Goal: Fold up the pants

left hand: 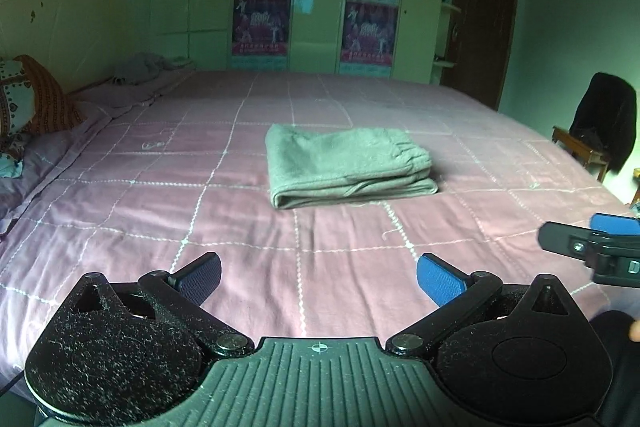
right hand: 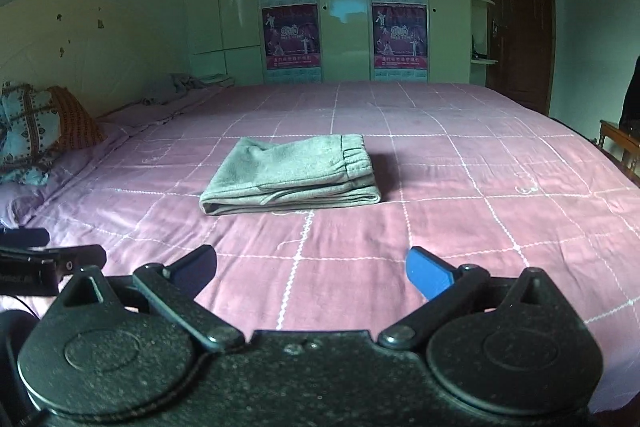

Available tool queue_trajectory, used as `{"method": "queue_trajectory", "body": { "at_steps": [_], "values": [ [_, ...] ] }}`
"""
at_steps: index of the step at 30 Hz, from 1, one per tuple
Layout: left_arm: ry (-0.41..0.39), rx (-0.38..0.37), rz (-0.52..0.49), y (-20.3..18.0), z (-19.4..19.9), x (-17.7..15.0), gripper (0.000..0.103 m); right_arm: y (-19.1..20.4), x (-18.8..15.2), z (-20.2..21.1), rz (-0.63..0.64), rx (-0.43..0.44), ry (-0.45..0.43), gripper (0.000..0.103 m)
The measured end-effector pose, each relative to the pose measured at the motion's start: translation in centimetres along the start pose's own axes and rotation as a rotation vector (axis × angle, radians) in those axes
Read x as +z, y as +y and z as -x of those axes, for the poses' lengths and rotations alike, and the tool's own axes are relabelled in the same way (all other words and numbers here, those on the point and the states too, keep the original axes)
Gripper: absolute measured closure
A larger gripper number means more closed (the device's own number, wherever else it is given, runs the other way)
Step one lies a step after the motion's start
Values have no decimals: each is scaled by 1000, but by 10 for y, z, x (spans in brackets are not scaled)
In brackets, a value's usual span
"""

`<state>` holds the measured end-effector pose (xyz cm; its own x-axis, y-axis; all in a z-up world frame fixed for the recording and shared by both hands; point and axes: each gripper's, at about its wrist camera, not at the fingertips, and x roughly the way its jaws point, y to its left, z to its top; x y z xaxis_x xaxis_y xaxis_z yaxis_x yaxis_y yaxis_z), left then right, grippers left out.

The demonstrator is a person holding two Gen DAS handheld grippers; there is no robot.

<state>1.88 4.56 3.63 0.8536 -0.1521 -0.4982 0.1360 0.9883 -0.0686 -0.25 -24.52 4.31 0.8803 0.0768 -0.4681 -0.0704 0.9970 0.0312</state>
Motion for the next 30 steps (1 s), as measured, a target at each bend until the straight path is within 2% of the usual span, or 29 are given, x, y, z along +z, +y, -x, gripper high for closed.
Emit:
{"method": "queue_trajectory", "body": {
  "at_steps": [12,30],
  "values": [
    [-27,-16,-2,-6,3,-2,0,3,-2,10,16,-31,-22,2],
    [-21,-25,6,-4,-3,-4,0,1,-1,7,8,-69,-49,2]
  ]
}}
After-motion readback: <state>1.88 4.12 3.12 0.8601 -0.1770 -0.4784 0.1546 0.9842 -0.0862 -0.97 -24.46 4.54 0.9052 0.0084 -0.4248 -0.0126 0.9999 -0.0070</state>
